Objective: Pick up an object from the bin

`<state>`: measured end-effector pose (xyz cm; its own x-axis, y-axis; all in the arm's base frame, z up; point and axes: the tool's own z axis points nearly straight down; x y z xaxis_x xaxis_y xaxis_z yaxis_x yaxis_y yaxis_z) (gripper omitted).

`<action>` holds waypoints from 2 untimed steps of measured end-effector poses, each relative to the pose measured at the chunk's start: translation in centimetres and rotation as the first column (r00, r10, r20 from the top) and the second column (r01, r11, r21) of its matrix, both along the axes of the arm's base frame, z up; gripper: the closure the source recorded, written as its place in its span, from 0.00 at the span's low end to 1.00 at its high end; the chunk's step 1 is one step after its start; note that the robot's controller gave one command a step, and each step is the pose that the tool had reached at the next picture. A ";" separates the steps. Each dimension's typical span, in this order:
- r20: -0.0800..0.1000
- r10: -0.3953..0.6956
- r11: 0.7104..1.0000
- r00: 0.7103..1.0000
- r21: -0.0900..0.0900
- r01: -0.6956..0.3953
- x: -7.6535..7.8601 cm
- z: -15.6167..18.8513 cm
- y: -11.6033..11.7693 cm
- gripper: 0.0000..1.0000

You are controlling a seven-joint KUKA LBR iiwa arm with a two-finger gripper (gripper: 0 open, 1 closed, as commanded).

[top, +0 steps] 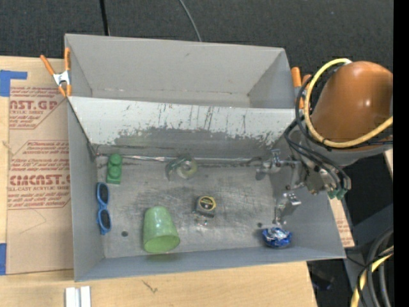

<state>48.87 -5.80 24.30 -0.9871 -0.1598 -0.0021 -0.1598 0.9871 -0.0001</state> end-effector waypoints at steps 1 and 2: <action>0.011 0.139 0.990 0.990 0.000 -0.139 0.8 -17.2 0.4 0.00; 0.005 0.266 0.964 0.964 0.002 -0.266 4.7 -16.7 10.9 0.00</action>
Offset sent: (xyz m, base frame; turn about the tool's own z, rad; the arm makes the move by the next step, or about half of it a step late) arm 0.0042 0.0031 -0.1730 -0.1407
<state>53.52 5.12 7.58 -0.9092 -0.4163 -0.0074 -0.4164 0.9092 0.0009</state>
